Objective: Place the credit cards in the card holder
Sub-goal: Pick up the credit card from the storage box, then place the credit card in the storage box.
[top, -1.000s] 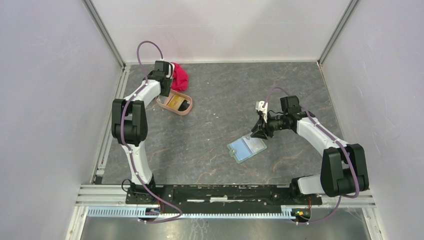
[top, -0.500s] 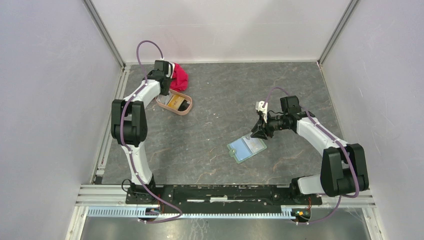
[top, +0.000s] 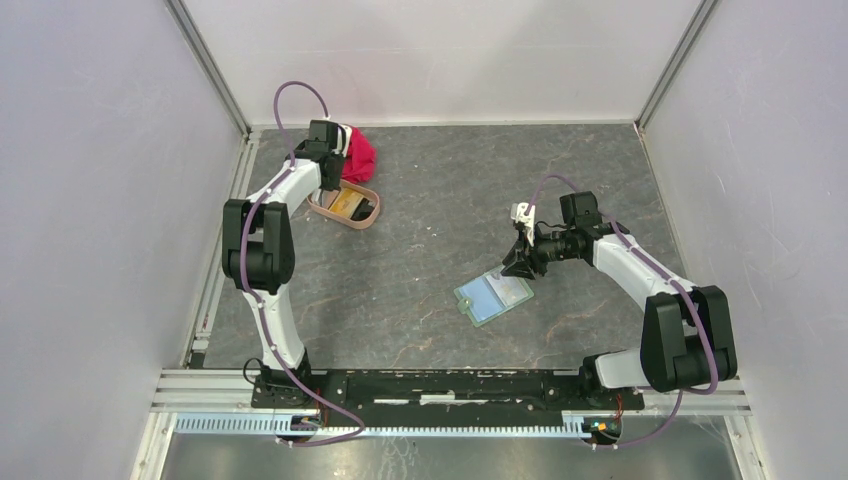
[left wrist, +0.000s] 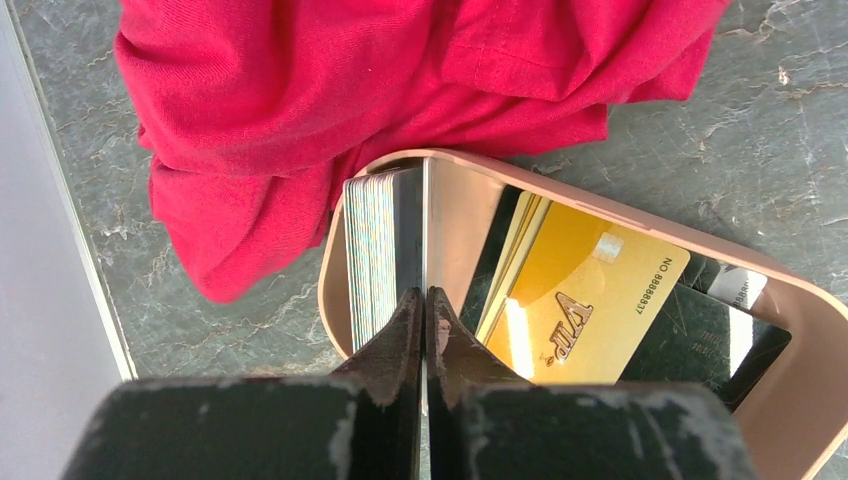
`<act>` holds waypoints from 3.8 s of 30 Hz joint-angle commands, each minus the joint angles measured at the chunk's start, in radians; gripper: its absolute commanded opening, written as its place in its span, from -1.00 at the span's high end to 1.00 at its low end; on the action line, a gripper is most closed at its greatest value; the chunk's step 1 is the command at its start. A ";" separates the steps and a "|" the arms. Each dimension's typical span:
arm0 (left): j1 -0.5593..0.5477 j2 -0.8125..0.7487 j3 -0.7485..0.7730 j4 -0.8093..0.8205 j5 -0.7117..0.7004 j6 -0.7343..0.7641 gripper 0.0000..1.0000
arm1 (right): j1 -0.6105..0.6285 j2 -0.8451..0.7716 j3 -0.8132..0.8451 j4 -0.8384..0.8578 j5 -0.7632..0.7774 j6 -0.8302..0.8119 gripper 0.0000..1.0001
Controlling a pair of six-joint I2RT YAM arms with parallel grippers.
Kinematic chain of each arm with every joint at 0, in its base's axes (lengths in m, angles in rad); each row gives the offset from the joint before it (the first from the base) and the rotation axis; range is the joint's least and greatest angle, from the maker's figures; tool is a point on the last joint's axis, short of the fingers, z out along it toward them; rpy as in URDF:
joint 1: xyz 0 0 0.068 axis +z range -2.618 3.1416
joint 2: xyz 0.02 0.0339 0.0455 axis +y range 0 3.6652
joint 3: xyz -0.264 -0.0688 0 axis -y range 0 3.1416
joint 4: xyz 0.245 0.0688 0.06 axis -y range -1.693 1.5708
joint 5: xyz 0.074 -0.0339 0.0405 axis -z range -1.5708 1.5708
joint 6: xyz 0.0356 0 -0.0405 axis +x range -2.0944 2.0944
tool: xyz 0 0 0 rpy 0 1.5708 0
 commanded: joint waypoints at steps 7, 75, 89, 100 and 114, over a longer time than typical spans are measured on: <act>0.005 -0.062 0.043 -0.025 0.052 -0.012 0.96 | 0.004 0.000 0.040 -0.009 -0.025 -0.023 0.23; 0.072 -0.151 -0.092 0.025 0.308 -0.092 0.93 | 0.007 -0.035 -0.008 0.120 -0.279 0.155 0.21; 0.072 -0.128 -0.095 0.087 0.274 -0.055 0.89 | 0.006 -0.031 -0.005 0.107 -0.278 0.143 0.21; 0.072 -0.092 -0.116 0.124 0.265 -0.049 0.74 | 0.007 -0.028 0.000 0.094 -0.276 0.131 0.21; 0.071 -0.104 -0.133 0.129 0.278 -0.052 0.64 | 0.006 -0.026 0.005 0.082 -0.280 0.121 0.20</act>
